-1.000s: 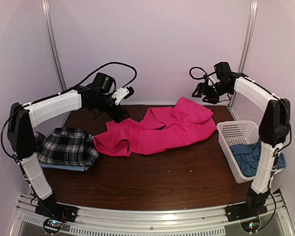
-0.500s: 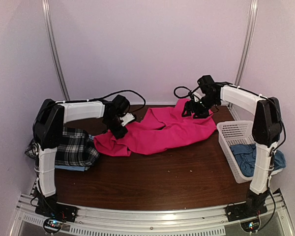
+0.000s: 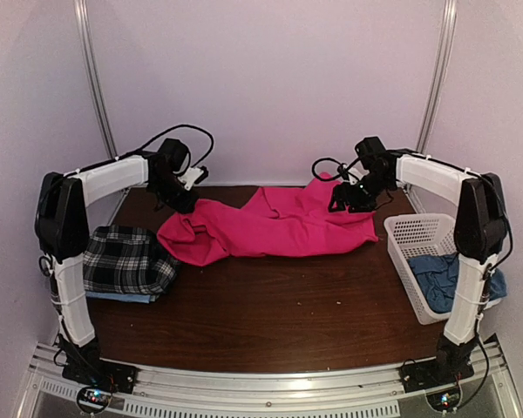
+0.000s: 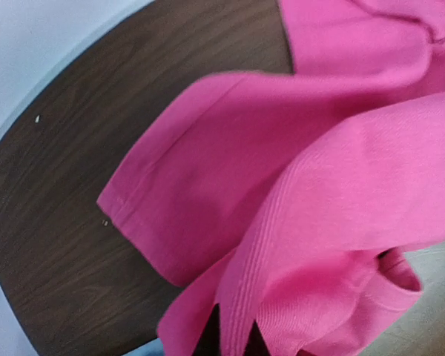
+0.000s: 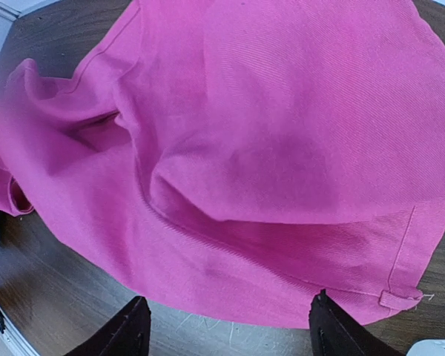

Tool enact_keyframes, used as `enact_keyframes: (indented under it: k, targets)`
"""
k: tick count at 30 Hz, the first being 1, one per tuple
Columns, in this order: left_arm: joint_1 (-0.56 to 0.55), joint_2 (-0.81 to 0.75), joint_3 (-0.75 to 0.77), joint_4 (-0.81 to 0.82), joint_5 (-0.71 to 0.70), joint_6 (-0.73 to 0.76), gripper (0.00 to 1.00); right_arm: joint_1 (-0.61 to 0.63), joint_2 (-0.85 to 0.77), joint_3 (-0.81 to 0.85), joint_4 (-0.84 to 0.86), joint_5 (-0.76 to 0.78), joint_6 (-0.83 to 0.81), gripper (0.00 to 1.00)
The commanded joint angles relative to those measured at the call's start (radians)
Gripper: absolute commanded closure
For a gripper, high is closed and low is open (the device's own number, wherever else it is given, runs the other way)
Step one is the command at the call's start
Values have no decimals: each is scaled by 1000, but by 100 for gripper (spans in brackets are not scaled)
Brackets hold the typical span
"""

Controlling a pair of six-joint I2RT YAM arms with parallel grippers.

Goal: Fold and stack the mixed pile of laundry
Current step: Flatten out the crumpled trousers at the center of the board.

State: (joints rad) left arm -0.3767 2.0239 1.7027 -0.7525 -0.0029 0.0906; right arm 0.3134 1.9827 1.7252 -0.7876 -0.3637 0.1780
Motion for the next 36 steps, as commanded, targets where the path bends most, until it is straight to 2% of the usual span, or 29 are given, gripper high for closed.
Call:
enact_keyframes:
  k: [1, 3, 6, 8, 13, 15, 17, 23, 29, 36]
  targets:
    - [-18, -99, 114, 109, 300, -40, 100, 6, -182, -152, 154, -78, -31, 26]
    - [-12, -133, 160, 154, 377, -103, 100, 11, -220, -197, 179, -104, -45, 27]
    - [8, -184, 170, 318, 454, -281, 100, 20, -266, -254, 219, -86, -59, 29]
    - [20, -175, 200, 355, 416, -390, 100, 21, -280, -271, 237, -68, -59, 31]
    - [105, -51, 293, 317, 293, -636, 100, 46, -302, -317, 283, -49, -77, 38]
    - [136, -8, 284, 294, 204, -713, 100, 70, -289, -321, 263, -29, -95, 38]
    - [168, 39, 267, 300, 210, -761, 100, 99, -274, -324, 248, -5, -105, 38]
    - [187, 133, 226, 269, 189, -770, 100, 175, -207, -333, 237, 44, -104, 39]
    - [190, 155, 197, 270, 244, -738, 100, 212, -110, -317, 270, 177, -102, 23]
    - [190, 146, 193, 267, 280, -694, 100, 213, 53, -187, 237, 345, -106, 17]
